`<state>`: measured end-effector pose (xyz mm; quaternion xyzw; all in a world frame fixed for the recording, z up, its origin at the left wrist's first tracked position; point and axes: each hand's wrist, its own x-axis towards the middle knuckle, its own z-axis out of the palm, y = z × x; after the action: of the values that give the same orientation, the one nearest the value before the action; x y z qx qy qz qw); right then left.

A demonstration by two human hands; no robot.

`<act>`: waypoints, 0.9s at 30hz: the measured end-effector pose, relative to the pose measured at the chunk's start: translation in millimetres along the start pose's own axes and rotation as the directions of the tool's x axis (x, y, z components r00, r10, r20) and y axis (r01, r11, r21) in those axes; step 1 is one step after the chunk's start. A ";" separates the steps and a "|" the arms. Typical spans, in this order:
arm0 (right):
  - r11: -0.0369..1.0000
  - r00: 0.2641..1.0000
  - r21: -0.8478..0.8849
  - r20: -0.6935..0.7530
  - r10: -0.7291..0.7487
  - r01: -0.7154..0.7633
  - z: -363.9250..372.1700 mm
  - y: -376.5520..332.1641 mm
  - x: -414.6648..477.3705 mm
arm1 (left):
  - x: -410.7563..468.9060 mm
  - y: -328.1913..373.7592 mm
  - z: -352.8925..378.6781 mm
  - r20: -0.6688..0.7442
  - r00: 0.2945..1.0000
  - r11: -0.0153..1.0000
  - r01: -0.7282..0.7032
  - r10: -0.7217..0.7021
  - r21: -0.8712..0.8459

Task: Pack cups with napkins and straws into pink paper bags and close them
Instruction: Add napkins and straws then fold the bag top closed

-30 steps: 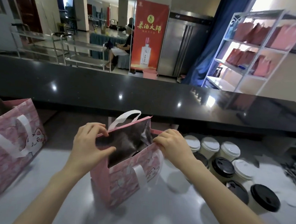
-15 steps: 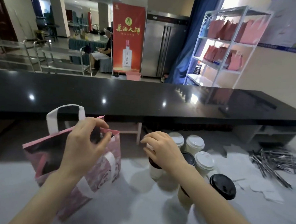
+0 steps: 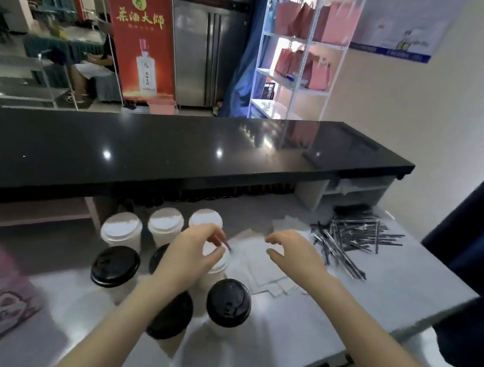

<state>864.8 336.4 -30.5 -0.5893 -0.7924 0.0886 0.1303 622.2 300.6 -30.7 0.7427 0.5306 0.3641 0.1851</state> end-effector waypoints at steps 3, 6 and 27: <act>0.995 0.993 -0.048 0.079 0.087 -0.084 11.9 44.6 4.2 | 36.3 2.2 44.9 0.162 0.986 0.997 0.022 -0.035 0.079; 0.992 0.977 -0.085 0.182 0.107 -0.093 32.3 73.0 14.4 | 68.9 -2.4 85.8 0.330 0.940 0.974 0.017 -0.092 0.225; 0.996 0.993 0.025 0.077 -0.085 0.084 112.2 127.4 94.4 | 143.3 -50.6 176.7 0.444 0.837 0.863 0.062 -0.318 0.501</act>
<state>920.2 465.1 -165.0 -0.5499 -0.8201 0.1145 0.1091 744.1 471.2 -132.5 0.7762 0.6067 -0.0065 0.1713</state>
